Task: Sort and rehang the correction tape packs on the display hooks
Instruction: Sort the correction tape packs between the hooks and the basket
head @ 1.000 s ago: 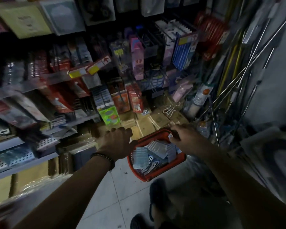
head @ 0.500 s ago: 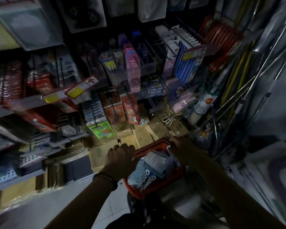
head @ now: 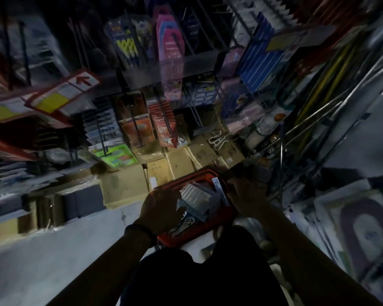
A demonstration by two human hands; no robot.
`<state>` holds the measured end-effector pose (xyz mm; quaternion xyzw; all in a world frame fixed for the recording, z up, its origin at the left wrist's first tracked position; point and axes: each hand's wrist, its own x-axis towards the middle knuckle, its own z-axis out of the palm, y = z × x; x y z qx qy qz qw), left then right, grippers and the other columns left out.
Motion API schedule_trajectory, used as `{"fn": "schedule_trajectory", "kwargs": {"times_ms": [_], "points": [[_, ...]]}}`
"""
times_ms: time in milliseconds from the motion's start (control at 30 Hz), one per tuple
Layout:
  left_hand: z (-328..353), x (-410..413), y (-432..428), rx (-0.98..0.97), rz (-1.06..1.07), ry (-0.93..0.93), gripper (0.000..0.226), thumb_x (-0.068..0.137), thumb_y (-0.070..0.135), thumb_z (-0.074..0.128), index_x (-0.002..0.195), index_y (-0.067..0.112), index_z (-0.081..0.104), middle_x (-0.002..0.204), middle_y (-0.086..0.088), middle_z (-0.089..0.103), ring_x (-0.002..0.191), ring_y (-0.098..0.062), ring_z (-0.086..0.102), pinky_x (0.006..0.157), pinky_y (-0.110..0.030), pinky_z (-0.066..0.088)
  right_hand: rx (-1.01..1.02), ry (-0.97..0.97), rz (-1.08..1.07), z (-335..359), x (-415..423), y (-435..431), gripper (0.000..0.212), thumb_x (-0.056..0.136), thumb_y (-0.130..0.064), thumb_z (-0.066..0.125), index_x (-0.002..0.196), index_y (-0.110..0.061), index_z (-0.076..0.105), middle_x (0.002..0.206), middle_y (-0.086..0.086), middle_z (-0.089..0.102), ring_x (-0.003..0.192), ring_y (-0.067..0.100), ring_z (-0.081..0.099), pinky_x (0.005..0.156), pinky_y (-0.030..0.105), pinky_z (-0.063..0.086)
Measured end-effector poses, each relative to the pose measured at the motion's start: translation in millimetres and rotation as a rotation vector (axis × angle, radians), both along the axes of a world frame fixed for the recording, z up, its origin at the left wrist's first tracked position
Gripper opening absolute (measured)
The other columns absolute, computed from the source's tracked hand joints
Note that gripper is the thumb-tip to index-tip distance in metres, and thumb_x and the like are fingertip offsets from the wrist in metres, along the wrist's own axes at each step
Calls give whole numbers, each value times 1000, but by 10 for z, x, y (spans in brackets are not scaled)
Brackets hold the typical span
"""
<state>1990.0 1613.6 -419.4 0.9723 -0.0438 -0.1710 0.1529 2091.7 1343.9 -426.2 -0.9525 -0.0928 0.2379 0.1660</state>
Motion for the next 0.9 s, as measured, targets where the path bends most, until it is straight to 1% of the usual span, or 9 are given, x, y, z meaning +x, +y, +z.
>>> {"fn": "schedule_trajectory", "kwargs": {"times_ms": [33, 100, 167, 233, 367, 433, 567, 700, 900], "points": [[-45, -3, -52, 17, 23, -4, 43, 67, 38, 98, 99, 16, 79, 95, -10, 76, 76, -37, 75, 62, -44, 60, -46, 73, 13, -95, 13, -20, 40, 103, -33, 61, 138, -12, 63, 134, 16, 66, 124, 35, 63, 102, 42, 49], [-160, 37, -177, 58, 68, 9, 50, 58, 38, 101, 97, 15, 80, 94, -13, 76, 75, -39, 75, 62, -45, 62, -68, 172, 96, -257, 158, -70, 45, 105, -33, 60, 145, -14, 57, 142, 15, 61, 131, 34, 58, 107, 39, 45], [-259, 98, -352, 70, 144, 95, 55, 69, 43, 96, 114, 15, 78, 113, -15, 74, 90, -42, 75, 72, -47, 62, -57, 224, 173, -465, 282, -128, 48, 104, -31, 61, 147, -11, 55, 143, 15, 61, 131, 32, 58, 105, 35, 42], [-401, 155, -559, 65, 253, 129, 58, 83, 48, 86, 131, 18, 71, 127, -10, 71, 108, -37, 73, 84, -43, 60, -98, 221, 283, -654, 449, -216, 46, 103, -33, 60, 144, -11, 57, 140, 14, 63, 128, 31, 59, 102, 33, 42], [-804, 236, -1013, -13, 464, 166, 56, 98, 56, 62, 143, 24, 60, 133, -4, 65, 118, -31, 66, 92, -40, 54, -149, 196, 442, -1078, 740, -396, 45, 102, -39, 59, 143, -19, 59, 144, 6, 62, 130, 27, 58, 104, 33, 40], [-1026, 285, -1188, -34, 513, 194, 55, 98, 60, 58, 142, 27, 58, 131, -2, 63, 120, -28, 63, 93, -41, 52, -135, 195, 471, -1300, 843, -472, 47, 101, -37, 62, 143, -18, 59, 143, 7, 63, 129, 26, 59, 100, 31, 40], [-1510, 366, -1414, -65, 523, 191, 51, 96, 56, 64, 136, 25, 63, 125, -2, 66, 115, -29, 65, 92, -41, 51, -139, 192, 477, -1764, 904, -574, 46, 101, -40, 61, 142, -19, 57, 135, 7, 66, 124, 26, 61, 95, 33, 43], [-2142, 432, -1458, -20, 495, 157, 45, 92, 44, 73, 133, 25, 65, 125, -4, 69, 113, -30, 67, 93, -45, 53, -121, 237, 502, -2367, 808, -557, 53, 106, -38, 55, 153, -13, 46, 146, 14, 57, 134, 30, 54, 107, 37, 43], [-3017, 295, -1538, 33, 465, 81, 46, 92, 49, 71, 133, 30, 61, 131, -2, 68, 118, -28, 64, 97, -45, 54, -6, 185, 435, -3322, 598, -651, 42, 104, -32, 59, 141, -13, 52, 136, 14, 59, 125, 31, 58, 98, 41, 51]]}}
